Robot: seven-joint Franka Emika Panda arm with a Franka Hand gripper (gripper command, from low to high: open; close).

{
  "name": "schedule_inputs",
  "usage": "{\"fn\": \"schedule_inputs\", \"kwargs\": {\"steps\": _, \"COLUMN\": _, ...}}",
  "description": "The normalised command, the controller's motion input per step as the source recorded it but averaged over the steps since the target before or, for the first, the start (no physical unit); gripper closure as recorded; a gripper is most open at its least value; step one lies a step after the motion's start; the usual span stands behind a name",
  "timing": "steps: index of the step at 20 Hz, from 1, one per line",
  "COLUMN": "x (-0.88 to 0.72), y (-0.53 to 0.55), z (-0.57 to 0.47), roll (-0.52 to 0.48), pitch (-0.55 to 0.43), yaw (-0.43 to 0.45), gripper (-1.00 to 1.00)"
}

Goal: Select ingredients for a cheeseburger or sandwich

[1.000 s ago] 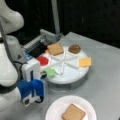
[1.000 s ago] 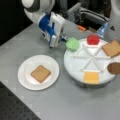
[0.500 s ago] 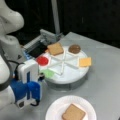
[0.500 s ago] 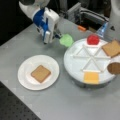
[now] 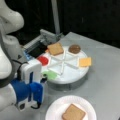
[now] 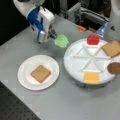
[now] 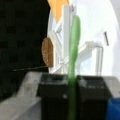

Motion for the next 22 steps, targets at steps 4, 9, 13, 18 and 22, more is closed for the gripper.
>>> {"fn": "schedule_inputs", "kwargs": {"steps": 4, "x": 0.58, "y": -0.35, "z": -0.01, "roll": 0.039, "pitch": 0.101, "yaw": 0.304, "gripper": 1.00}}
{"fn": "schedule_inputs", "kwargs": {"steps": 9, "x": 0.60, "y": -0.38, "z": -0.08, "roll": 0.008, "pitch": 0.139, "yaw": 0.344, "gripper": 1.00}}
{"fn": "schedule_inputs", "kwargs": {"steps": 13, "x": 0.58, "y": -0.32, "z": -0.08, "roll": -0.060, "pitch": 0.145, "yaw": 0.338, "gripper": 1.00}}
{"fn": "schedule_inputs", "kwargs": {"steps": 18, "x": 0.47, "y": -0.23, "z": -0.06, "roll": -0.192, "pitch": 0.145, "yaw": 0.288, "gripper": 1.00}}
{"fn": "schedule_inputs", "kwargs": {"steps": 22, "x": 0.38, "y": -0.16, "z": -0.10, "roll": -0.344, "pitch": 0.108, "yaw": 0.197, "gripper": 1.00}}
